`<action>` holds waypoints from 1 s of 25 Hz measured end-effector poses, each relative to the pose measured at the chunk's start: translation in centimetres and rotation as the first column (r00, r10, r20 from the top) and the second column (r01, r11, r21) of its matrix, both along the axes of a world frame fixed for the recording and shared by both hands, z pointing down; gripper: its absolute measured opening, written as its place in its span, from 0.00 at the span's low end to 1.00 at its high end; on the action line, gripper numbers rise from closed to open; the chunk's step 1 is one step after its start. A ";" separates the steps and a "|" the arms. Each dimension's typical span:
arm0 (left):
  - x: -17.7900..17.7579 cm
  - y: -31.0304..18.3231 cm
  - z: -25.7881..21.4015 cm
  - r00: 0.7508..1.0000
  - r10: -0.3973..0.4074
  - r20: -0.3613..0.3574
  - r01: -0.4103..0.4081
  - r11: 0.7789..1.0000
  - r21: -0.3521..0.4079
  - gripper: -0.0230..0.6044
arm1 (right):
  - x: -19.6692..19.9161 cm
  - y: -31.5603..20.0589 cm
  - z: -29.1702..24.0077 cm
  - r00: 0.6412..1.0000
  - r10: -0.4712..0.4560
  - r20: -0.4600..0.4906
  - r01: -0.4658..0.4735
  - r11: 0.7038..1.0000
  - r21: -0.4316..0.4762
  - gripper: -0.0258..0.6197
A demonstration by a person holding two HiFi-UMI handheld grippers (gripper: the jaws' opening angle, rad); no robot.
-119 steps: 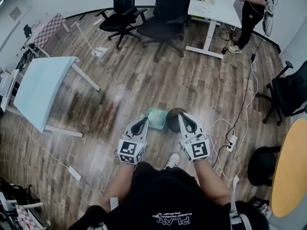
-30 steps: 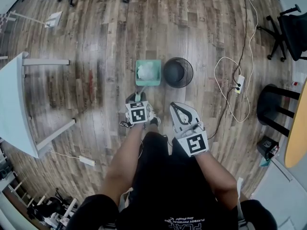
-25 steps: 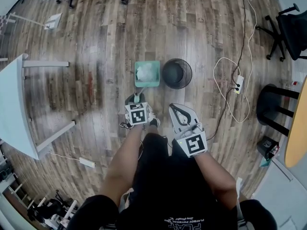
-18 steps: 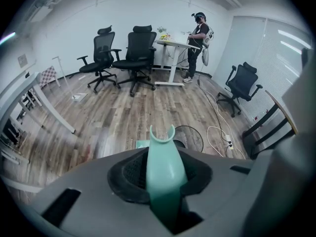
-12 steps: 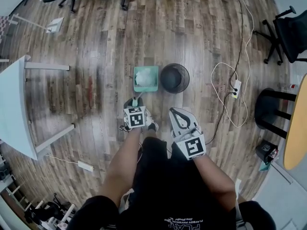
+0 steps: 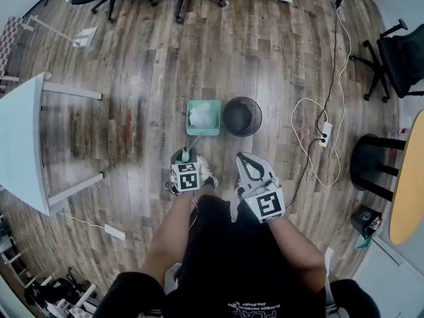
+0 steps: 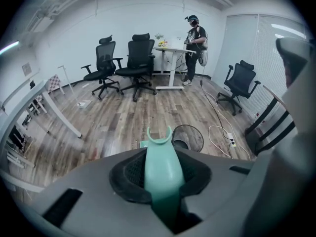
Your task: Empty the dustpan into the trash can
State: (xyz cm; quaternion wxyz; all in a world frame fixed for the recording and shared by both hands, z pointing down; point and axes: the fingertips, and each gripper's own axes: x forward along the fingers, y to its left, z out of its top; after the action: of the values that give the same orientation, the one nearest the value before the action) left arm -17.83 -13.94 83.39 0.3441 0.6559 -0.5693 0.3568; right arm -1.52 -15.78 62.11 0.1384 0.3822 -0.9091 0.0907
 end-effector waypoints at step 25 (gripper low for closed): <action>2.5 11.4 -18.4 0.978 0.051 0.201 -0.112 0.947 0.302 0.19 | 8.9 4.6 -4.9 0.999 -0.029 -0.021 0.031 0.993 0.110 0.08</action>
State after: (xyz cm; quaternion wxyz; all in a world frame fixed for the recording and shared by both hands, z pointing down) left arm -15.35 -2.57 65.03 0.1650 0.6879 -0.6211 0.3374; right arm 7.40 -11.20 57.23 0.1274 0.3763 -0.9171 0.0344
